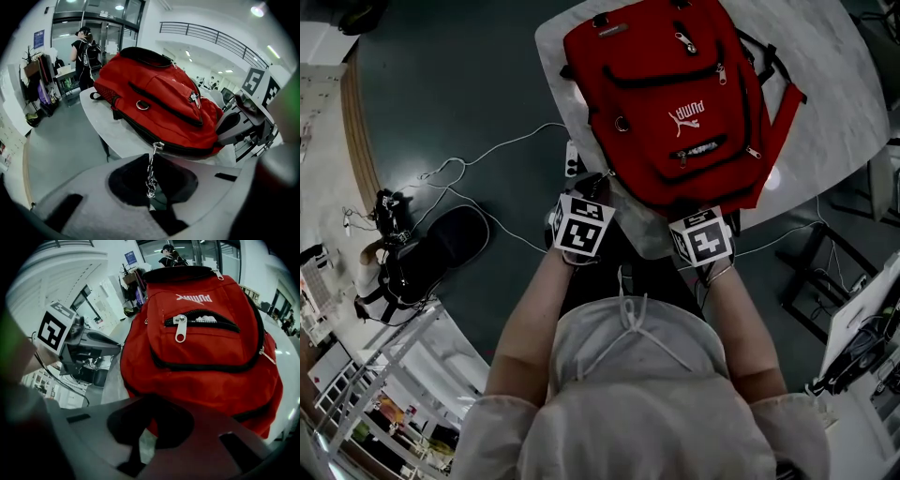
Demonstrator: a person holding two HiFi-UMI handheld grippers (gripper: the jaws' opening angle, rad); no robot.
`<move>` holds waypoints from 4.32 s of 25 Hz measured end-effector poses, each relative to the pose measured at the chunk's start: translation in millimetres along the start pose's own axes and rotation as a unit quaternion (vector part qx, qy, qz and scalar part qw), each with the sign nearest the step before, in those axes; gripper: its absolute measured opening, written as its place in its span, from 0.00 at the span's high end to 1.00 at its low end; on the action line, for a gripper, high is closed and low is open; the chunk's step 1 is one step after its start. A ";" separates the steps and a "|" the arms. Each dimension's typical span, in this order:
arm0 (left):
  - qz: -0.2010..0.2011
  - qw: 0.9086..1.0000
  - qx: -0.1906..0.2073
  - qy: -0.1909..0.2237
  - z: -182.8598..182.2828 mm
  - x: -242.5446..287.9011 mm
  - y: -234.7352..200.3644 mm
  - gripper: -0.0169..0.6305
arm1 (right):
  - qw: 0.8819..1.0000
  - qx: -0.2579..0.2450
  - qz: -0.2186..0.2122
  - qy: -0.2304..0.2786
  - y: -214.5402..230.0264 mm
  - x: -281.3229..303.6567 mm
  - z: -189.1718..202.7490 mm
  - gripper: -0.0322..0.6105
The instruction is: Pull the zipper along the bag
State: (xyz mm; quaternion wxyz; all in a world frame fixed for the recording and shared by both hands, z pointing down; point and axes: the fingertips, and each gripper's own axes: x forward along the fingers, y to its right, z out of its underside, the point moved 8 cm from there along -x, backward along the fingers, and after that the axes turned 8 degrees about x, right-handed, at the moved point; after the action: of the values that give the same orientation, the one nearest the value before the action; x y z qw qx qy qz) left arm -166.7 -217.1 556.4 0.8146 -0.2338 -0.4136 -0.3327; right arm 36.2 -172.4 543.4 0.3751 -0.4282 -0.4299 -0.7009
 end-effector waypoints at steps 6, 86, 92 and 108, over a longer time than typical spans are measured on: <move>-0.013 1.000 0.020 -0.004 -9.6 2.8 -23.9 0.93 | 0.999 -0.013 -0.005 -0.029 -0.3 3.5 -5.8 0.91; -0.104 0.904 0.025 0.414 -160.0 -272.1 30.3 0.94 | 0.858 -0.091 0.011 0.505 -107.9 -260.3 -114.9 0.91; -0.103 0.905 0.024 0.413 -161.8 -272.6 33.1 0.94 | 0.854 -0.091 0.011 0.513 -105.7 -261.3 -115.0 0.91; -0.091 0.910 0.041 0.402 -161.9 -266.8 42.6 0.94 | 0.851 -0.100 -0.004 0.516 -109.3 -259.1 -110.2 0.91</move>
State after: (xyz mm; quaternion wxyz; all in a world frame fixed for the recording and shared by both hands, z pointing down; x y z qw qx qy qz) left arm -167.9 -201.7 241.8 0.8872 -0.0083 -0.0840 -0.4536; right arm -1.0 -195.2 244.5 0.4953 -0.0381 -0.1040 -0.8616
